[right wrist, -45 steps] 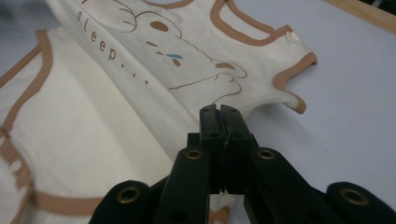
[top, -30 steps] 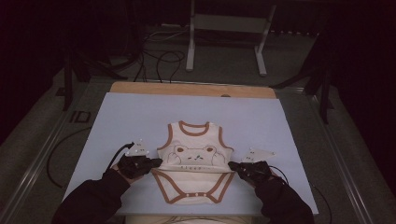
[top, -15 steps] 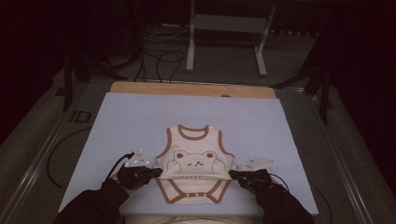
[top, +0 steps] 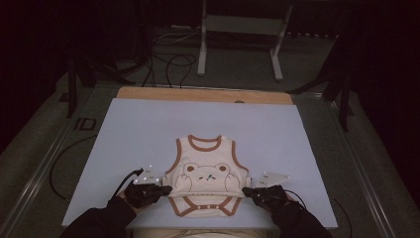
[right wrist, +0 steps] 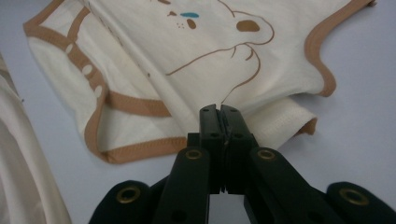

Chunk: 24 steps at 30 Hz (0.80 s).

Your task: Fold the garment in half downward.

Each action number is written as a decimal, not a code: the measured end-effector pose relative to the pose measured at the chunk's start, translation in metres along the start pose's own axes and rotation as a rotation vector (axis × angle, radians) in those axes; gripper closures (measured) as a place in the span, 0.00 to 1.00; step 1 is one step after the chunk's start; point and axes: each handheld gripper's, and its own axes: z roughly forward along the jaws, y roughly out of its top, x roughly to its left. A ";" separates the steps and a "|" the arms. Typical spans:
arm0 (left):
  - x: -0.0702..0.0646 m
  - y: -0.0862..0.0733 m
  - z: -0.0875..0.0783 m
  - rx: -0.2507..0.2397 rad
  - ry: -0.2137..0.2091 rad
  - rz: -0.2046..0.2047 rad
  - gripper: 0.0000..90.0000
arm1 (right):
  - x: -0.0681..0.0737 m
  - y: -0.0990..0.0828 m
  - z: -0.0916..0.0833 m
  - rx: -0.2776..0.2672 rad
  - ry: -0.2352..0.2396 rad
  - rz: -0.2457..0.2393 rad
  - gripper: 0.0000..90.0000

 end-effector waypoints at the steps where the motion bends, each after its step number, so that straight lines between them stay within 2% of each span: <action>1: 0.000 -0.001 0.000 0.002 0.000 -0.002 1.00 | 0.000 -0.001 0.000 0.003 0.002 0.005 1.00; 12: -0.001 -0.010 0.008 0.036 -0.017 -0.023 1.00 | 0.002 -0.009 0.004 0.028 0.019 0.007 1.00; 18: -0.001 -0.011 0.011 0.056 -0.015 -0.014 1.00 | 0.002 -0.013 0.009 0.055 0.028 0.011 0.99; 20: 0.000 -0.012 0.012 0.055 -0.020 -0.021 0.99 | 0.001 -0.014 0.010 0.056 0.033 0.012 0.99; 24: 0.000 -0.012 0.012 0.057 -0.021 -0.010 0.99 | 0.001 -0.015 0.010 0.054 0.035 0.015 0.99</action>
